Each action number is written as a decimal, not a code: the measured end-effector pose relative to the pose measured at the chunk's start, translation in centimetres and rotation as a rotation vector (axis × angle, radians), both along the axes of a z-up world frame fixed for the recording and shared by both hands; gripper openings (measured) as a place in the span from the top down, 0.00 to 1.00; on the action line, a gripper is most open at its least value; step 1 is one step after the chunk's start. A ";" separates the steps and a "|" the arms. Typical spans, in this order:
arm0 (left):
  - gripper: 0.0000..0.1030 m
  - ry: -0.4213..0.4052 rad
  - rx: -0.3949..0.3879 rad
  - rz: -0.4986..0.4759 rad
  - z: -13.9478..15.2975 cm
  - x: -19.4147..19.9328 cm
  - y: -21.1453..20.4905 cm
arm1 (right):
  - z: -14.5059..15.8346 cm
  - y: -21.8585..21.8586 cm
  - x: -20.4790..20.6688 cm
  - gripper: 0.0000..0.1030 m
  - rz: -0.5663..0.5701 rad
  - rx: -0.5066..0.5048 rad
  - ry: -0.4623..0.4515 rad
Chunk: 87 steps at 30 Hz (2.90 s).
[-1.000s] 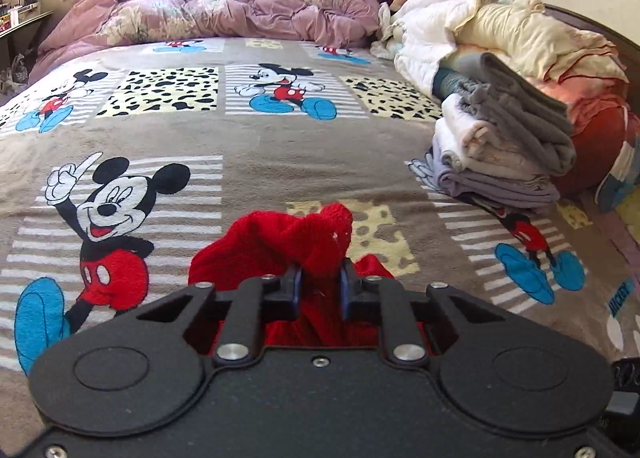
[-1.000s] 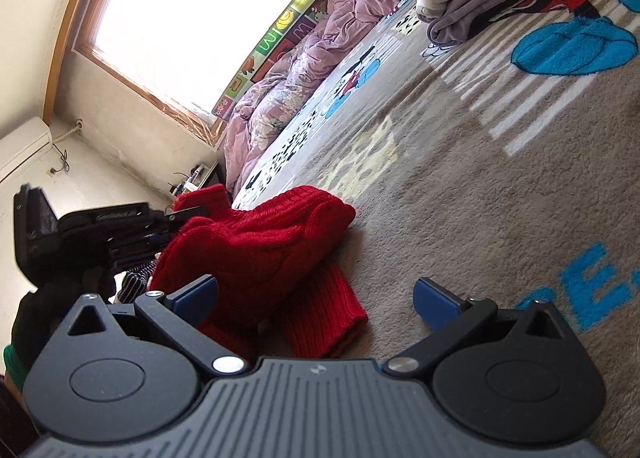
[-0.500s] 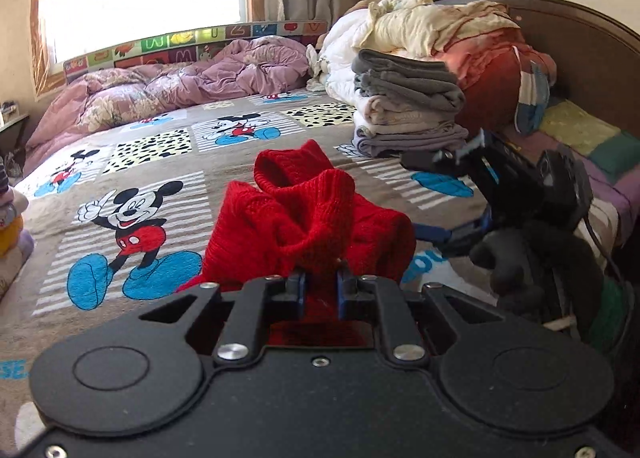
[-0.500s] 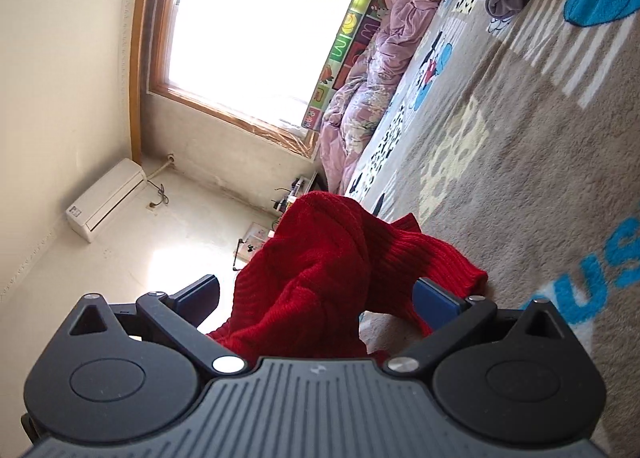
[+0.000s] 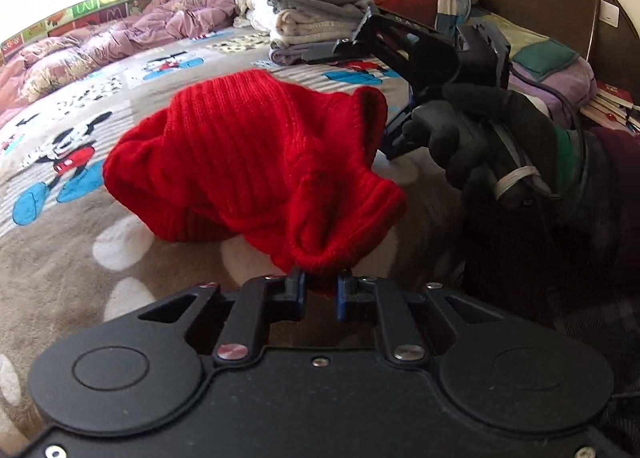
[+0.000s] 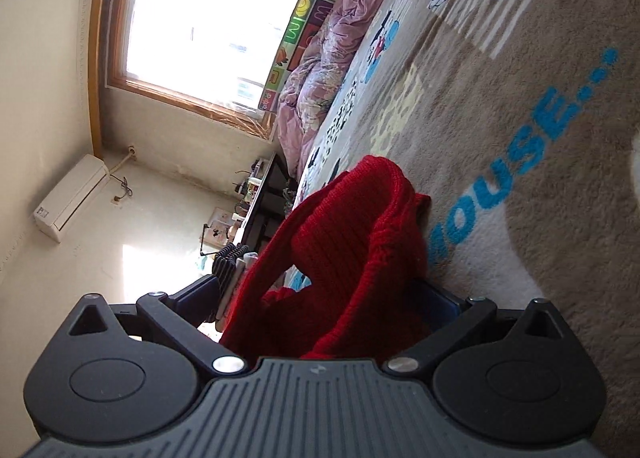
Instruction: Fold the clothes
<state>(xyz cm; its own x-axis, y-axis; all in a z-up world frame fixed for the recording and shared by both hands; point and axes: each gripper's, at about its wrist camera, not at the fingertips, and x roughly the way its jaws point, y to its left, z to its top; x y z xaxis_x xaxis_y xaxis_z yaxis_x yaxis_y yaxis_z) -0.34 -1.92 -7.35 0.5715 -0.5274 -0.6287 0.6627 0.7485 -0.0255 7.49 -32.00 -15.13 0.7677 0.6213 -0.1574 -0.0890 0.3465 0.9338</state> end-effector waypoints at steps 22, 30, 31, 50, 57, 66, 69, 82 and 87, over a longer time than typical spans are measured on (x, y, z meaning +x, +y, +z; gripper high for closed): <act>0.10 0.641 -0.734 0.459 -3.6 13.6 5.8 | 0.3 1.0 3.0 0.04 0.149 -0.140 -0.033; 0.21 0.579 -0.842 0.308 -3.5 18.0 3.7 | 0.7 3.8 4.6 0.05 0.257 -0.072 -0.129; 0.23 0.547 -0.842 0.272 -3.0 18.9 3.6 | 1.1 3.6 4.8 0.05 0.232 -0.074 -0.155; 0.21 0.336 -0.653 0.454 -4.3 34.5 5.0 | 2.4 4.3 17.4 0.04 -0.100 -0.502 -0.202; 0.21 0.281 -0.649 0.471 -0.4 31.3 6.4 | 0.4 1.6 16.7 0.05 -0.123 -0.269 -0.046; 0.63 0.166 -0.278 0.371 -1.3 27.2 -1.0 | -1.2 1.6 17.3 0.45 -0.090 -0.229 -0.017; 0.74 0.197 -0.391 0.445 -1.4 27.3 0.5 | -0.9 1.9 16.5 0.66 -0.091 -0.238 -0.031; 0.79 0.404 -0.723 0.641 -2.4 18.7 7.7 | -0.3 4.2 8.2 0.77 -0.112 -0.158 -0.008; 0.81 0.459 -0.696 0.703 -3.9 15.7 9.0 | -1.5 5.2 5.1 0.77 -0.089 -0.175 0.070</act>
<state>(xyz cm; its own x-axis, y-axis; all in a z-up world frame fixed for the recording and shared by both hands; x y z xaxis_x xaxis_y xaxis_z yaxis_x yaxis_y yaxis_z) 15.34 7.04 -11.27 0.6718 -0.4972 -0.5491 -0.0888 0.6818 -0.7261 12.62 -26.84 -16.61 0.8017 0.5101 -0.3115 0.0120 0.5073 0.8617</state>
